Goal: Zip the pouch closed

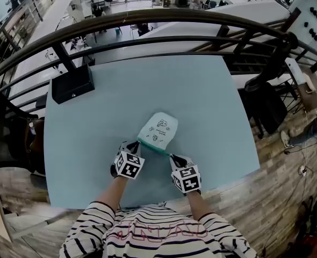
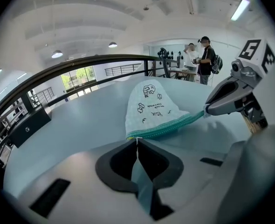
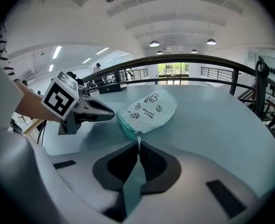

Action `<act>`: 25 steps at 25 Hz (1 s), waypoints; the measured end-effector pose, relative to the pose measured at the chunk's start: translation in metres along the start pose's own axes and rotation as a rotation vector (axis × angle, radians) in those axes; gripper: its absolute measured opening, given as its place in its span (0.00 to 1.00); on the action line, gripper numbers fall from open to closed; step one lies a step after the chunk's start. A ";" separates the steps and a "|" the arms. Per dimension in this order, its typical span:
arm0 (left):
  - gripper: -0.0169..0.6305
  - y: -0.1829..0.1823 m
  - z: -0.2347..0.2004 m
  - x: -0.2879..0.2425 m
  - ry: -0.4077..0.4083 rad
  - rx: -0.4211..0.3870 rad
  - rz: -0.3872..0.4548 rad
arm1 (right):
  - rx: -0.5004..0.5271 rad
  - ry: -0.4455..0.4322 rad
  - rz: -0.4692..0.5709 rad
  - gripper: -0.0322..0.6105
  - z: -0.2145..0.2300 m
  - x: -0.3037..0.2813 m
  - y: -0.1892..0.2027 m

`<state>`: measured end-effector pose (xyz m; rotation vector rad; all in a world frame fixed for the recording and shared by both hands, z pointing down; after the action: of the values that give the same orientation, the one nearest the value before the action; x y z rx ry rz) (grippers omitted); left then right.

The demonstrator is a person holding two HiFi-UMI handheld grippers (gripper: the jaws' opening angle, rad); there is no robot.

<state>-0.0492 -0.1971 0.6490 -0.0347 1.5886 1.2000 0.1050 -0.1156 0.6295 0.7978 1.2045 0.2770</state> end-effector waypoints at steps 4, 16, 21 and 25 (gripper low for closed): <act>0.07 0.007 0.003 -0.003 -0.001 -0.018 -0.034 | -0.016 0.001 -0.021 0.11 -0.001 0.002 0.008; 0.07 0.009 0.014 0.025 -0.068 0.044 0.015 | -0.064 0.028 0.078 0.11 0.007 0.044 0.013; 0.07 0.000 0.024 0.063 -0.117 0.070 0.106 | -0.067 0.017 0.172 0.11 0.001 0.075 0.007; 0.07 -0.005 0.035 0.097 -0.147 0.088 0.183 | -0.045 -0.015 0.236 0.10 -0.011 0.098 0.001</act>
<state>-0.0611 -0.1240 0.5765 0.2549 1.5381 1.2417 0.1310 -0.0531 0.5575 0.9018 1.0868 0.4892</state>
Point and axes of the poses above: the fingertips, and each gripper's own axes: x backward along the fingers, z to its right, y out of its underside, the point moved 3 cm from there along x, backward along the fingers, and after that the axes turned 2 degrees about -z, right-handed, at the moved point
